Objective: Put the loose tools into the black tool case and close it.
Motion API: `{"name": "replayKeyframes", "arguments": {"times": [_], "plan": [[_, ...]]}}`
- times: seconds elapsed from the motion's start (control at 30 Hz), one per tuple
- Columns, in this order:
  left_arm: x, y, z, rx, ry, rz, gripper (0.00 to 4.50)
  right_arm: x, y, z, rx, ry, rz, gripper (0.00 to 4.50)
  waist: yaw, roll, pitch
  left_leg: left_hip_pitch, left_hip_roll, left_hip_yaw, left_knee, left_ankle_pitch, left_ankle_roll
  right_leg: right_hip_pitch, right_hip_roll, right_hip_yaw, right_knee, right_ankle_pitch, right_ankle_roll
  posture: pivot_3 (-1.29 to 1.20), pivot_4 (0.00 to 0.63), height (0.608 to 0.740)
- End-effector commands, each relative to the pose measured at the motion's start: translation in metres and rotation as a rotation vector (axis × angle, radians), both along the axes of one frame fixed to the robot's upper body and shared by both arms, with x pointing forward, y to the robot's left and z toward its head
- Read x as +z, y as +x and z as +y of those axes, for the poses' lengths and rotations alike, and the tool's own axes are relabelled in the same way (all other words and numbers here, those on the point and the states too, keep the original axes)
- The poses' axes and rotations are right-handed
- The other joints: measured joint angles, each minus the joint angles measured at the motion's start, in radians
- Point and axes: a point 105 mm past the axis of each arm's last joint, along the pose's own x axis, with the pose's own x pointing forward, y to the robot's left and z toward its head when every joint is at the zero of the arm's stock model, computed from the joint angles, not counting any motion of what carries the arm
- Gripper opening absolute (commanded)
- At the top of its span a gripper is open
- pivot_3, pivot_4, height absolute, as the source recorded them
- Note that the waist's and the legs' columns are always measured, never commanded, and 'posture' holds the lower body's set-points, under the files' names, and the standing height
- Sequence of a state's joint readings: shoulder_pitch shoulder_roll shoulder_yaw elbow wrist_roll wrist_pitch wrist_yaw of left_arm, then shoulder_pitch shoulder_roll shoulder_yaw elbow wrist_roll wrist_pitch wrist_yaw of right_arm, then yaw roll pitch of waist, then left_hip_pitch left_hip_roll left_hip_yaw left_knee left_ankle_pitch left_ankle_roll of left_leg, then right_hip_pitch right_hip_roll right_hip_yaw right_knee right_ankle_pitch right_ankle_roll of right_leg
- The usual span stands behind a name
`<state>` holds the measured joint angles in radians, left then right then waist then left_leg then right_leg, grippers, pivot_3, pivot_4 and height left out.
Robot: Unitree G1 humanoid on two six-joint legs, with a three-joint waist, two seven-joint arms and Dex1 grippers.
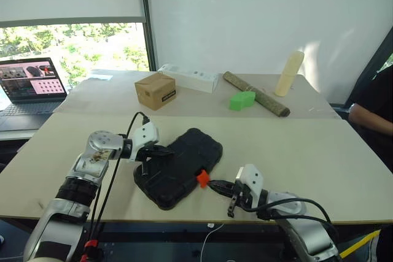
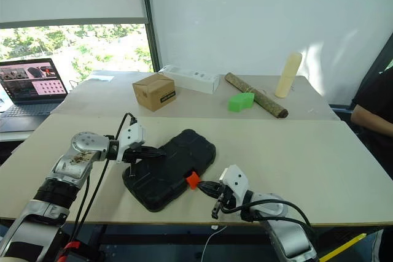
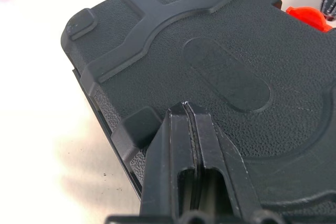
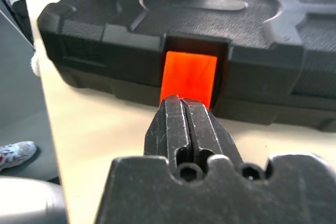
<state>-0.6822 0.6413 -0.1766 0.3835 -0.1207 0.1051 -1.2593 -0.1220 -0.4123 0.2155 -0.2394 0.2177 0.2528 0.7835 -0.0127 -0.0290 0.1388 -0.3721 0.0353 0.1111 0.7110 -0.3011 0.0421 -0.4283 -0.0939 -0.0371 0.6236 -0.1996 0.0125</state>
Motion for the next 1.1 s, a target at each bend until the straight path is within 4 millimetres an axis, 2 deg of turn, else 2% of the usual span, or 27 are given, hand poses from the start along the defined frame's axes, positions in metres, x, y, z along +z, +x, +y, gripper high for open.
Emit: {"name": "replayKeyframes", "arguments": {"times": [0.03,0.4,0.6,0.87,1.1], "plan": [[-0.040,-0.010,0.007,0.012,0.098,0.137,0.00,0.014,0.005,0.007,0.016,0.023,-0.071,0.06,0.000,0.000,0.000,0.000,0.000,0.000,0.000,0.000,0.000,0.000,0.000,0.000,0.000,0.000,0.000,0.00,0.150,0.740],[-0.042,-0.008,0.007,0.020,0.108,0.139,0.00,0.019,0.015,0.021,0.046,0.033,-0.108,0.06,-0.002,0.000,0.000,0.002,0.001,0.000,0.000,0.000,0.000,0.002,0.000,0.000,0.000,0.000,0.000,0.00,0.150,0.740],[-0.042,-0.008,0.007,0.027,0.107,0.138,0.00,0.010,0.014,0.023,0.074,-0.015,-0.100,0.06,-0.002,0.000,0.000,0.004,0.003,0.000,0.000,0.000,0.000,0.003,0.001,0.000,0.000,-0.004,0.005,0.00,0.150,0.740],[-0.043,-0.008,0.008,0.032,0.105,0.140,0.00,0.021,0.024,0.030,0.070,0.000,-0.135,0.06,-0.005,0.000,0.000,0.004,0.004,0.000,0.000,0.001,-0.001,0.003,0.001,0.000,0.001,-0.005,0.005,0.00,0.150,0.740],[-0.044,-0.007,0.006,0.037,0.102,0.145,0.00,0.018,0.030,0.033,0.070,-0.036,-0.159,0.06,-0.007,0.001,0.000,0.005,0.007,0.001,0.000,0.001,-0.002,0.002,0.004,0.000,0.002,-0.005,0.003,0.00,0.150,0.740]]}}
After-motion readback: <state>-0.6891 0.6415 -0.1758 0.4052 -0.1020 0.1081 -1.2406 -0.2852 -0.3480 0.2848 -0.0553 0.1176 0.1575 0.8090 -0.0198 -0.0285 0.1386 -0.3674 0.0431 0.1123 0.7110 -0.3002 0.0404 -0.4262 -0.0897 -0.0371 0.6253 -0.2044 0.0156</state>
